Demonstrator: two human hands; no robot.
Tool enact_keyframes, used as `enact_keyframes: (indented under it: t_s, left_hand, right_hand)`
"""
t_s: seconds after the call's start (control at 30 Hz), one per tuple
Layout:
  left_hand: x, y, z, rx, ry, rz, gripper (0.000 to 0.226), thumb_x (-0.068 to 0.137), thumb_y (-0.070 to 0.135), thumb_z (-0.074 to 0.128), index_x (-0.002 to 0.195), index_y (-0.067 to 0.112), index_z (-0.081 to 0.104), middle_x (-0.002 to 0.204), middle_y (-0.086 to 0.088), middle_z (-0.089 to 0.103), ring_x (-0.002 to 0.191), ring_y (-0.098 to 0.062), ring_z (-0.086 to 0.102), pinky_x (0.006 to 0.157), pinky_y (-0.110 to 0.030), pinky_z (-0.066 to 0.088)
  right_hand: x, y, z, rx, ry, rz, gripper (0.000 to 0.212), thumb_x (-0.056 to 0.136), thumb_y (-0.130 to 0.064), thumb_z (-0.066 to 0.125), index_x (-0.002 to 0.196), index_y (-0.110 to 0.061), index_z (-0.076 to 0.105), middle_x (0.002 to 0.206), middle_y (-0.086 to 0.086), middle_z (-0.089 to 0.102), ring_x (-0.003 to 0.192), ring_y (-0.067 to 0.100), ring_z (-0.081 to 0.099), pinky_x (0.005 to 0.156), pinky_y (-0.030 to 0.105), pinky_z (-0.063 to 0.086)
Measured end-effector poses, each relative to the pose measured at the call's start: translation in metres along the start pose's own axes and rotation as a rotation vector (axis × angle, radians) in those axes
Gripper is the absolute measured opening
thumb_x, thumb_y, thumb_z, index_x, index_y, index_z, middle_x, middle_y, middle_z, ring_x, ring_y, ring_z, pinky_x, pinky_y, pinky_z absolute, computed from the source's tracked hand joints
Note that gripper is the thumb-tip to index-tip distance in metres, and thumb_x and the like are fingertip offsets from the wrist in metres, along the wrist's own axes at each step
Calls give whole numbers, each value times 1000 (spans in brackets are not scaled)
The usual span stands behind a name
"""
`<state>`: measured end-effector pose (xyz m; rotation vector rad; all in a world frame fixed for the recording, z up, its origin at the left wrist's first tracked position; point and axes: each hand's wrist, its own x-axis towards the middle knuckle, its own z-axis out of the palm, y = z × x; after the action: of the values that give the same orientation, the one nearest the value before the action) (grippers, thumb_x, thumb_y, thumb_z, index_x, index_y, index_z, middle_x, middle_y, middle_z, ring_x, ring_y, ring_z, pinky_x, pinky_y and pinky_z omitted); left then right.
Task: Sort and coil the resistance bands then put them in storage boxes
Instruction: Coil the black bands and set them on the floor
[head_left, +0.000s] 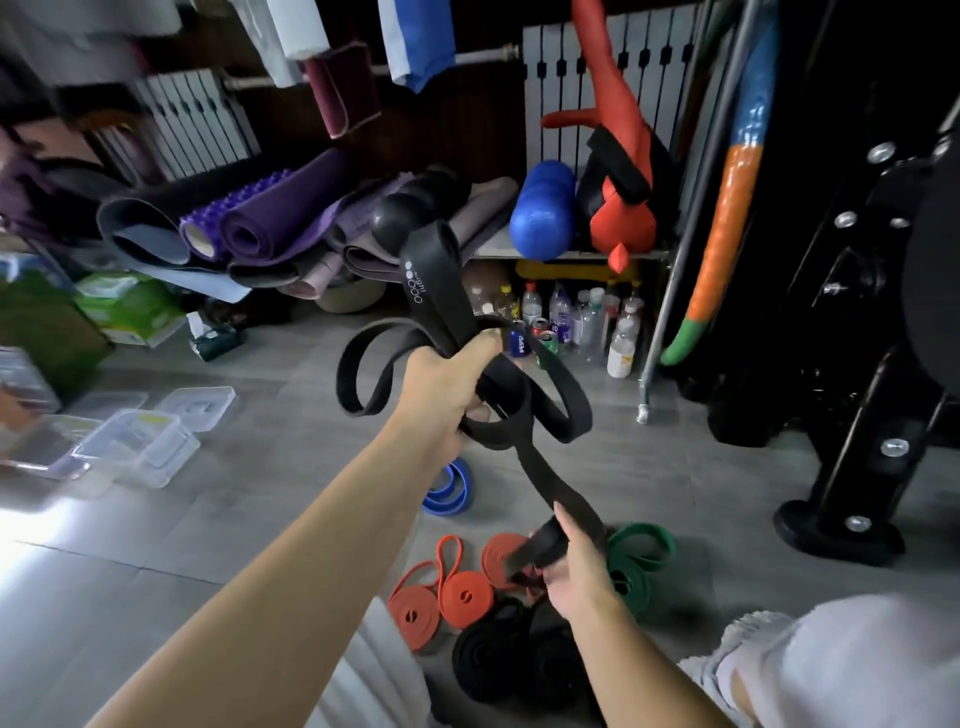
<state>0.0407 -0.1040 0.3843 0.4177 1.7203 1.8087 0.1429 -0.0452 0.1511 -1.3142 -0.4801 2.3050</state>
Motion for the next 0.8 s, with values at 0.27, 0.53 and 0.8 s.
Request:
enact_keyframes:
  t_s: [0.27,0.53,0.8]
  left_hand:
    - [37,-37,3,55,254,0,28,81,28,68,93,4,60,84,-12,66,68,-23,58,64,-34,49]
    - [39,-82,24,339,110,-112,29,82,25,68,96,-1,66,66,-7,56,60,-22,55,51,-25,46]
    - [34,-133,-13,360,187,-222,28,82,28,68,94,5,61,61,-6,57,51,-20,53,49,-25,42]
  right_hand:
    - [-15,-17,-48,-430,212,83,11,81,-1,67,78,6,60,61,17,60,48,22,57,49,27,49]
    - [-87,-99,-11,-953,-264,-346,19,76,-28,76,76,-12,66,60,-2,61,53,10,51,52,21,39]
    - [-157,-176,45,-482,-631,-563,25,79,-26,60,55,-22,68,40,-12,43,33,1,32,51,18,41]
